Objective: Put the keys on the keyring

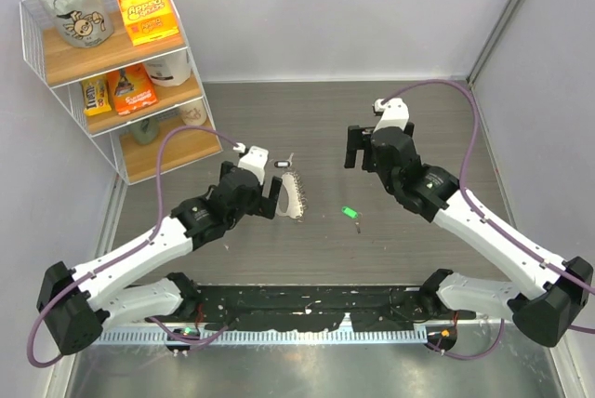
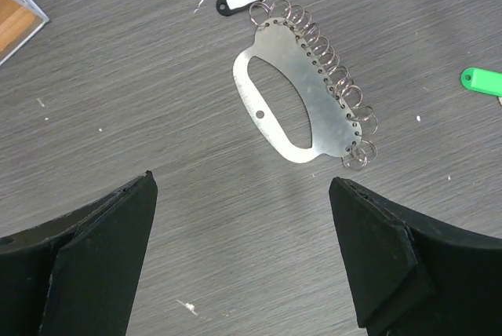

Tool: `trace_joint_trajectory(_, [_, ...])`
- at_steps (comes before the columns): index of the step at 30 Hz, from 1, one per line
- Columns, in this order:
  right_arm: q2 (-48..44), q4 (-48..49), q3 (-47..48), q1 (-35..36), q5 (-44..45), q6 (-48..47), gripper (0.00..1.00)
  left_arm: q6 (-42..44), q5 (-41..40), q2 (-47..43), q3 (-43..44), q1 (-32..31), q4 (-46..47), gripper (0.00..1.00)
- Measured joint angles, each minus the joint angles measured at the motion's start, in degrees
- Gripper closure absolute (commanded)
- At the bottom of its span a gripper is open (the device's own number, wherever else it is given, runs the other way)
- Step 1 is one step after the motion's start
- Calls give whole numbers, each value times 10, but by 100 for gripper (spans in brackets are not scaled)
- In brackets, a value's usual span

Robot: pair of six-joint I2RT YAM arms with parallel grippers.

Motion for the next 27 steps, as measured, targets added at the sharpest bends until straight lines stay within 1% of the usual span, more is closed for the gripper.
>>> trace_joint_trajectory(5, [23, -17, 0, 0, -24, -5, 5, -5, 13, 42, 2, 0, 13, 1])
trace_joint_trajectory(8, [32, -23, -10, 0, -53, -3, 4, -12, 24, 47, 1, 0, 16, 1])
trace_joint_trajectory(11, [21, -3, -54, 1, -89, 5, 4, -17, 35, 43, -4, 0, 26, 1])
trace_joint_trajectory(14, [-7, 21, -134, 3, -132, 28, 1, -21, 45, 38, -16, 0, 26, 1])
trace_joint_trajectory(18, [-3, 31, -171, 23, -171, 63, 0, -31, 55, 29, -38, 0, 26, 1])
trace_joint_trajectory(21, [12, 54, -178, 58, -187, 92, 0, -34, 60, 15, -59, 0, 26, 1])
trace_joint_trajectory(22, [19, 64, -179, 73, -190, 103, 4, -34, 61, 10, -64, 0, 26, 1])
trace_joint_trajectory(27, [57, 107, -179, 114, -202, 152, 10, -32, 61, -25, -103, 0, 42, 1])
